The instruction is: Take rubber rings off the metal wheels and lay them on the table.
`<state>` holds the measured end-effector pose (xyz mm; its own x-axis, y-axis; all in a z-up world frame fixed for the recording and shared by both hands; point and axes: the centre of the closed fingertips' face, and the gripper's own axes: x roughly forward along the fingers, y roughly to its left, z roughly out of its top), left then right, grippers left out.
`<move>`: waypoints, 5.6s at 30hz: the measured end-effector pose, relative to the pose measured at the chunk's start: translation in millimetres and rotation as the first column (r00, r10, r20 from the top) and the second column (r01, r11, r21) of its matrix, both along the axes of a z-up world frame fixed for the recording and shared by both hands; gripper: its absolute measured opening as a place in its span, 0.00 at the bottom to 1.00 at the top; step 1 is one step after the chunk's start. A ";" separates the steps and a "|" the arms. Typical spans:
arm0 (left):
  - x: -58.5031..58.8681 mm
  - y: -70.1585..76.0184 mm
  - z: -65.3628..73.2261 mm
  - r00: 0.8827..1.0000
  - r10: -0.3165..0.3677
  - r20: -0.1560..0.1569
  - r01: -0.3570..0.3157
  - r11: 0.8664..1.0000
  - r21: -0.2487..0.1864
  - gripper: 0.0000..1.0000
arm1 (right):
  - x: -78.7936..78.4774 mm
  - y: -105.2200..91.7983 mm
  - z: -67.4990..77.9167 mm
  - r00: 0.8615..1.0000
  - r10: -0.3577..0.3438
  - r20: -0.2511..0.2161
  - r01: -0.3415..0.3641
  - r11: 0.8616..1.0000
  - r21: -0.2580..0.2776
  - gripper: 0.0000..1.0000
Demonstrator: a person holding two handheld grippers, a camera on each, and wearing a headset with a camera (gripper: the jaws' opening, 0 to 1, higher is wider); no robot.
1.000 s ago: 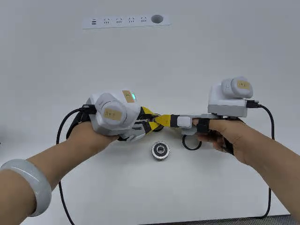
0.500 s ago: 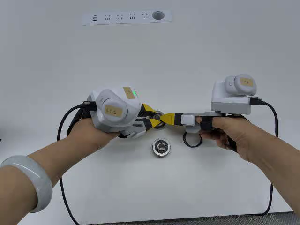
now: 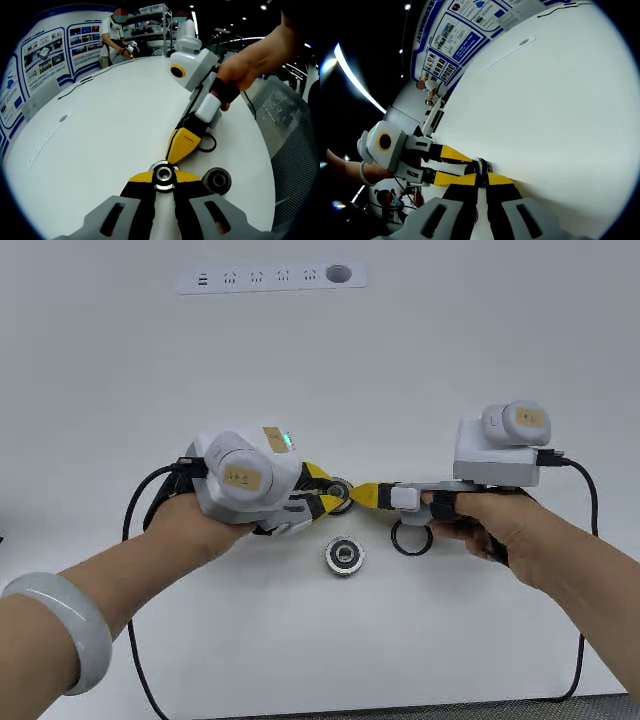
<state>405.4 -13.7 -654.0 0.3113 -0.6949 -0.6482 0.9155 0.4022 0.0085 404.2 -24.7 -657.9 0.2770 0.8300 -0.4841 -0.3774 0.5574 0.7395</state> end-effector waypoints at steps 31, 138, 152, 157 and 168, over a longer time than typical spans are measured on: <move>-0.1 -0.1 0.1 1.000 -0.001 0.001 0.001 1.000 0.004 0.13 | 0.0 3.4 9.7 1.000 -0.013 0.026 0.013 1.000 -0.004 0.02; -14.0 32.3 5.0 0.999 0.036 0.030 -0.037 0.999 0.032 0.31 | -47.6 -73.0 23.4 0.970 -0.244 -0.027 0.244 0.969 0.027 0.02; -15.2 32.1 3.5 0.999 0.035 0.026 -0.036 0.999 0.035 0.30 | -48.1 -84.2 4.0 0.969 -0.248 0.008 0.248 0.966 -0.076 0.03; -14.5 31.8 4.4 0.999 0.037 0.025 -0.038 0.999 0.033 0.30 | -48.0 -83.8 3.7 0.975 -0.217 0.047 0.221 0.969 -0.113 0.08; -12.7 30.3 6.0 0.999 0.036 0.033 -0.037 0.999 0.033 0.29 | -43.1 -88.5 6.1 0.977 -0.180 0.111 0.196 0.967 -0.164 0.18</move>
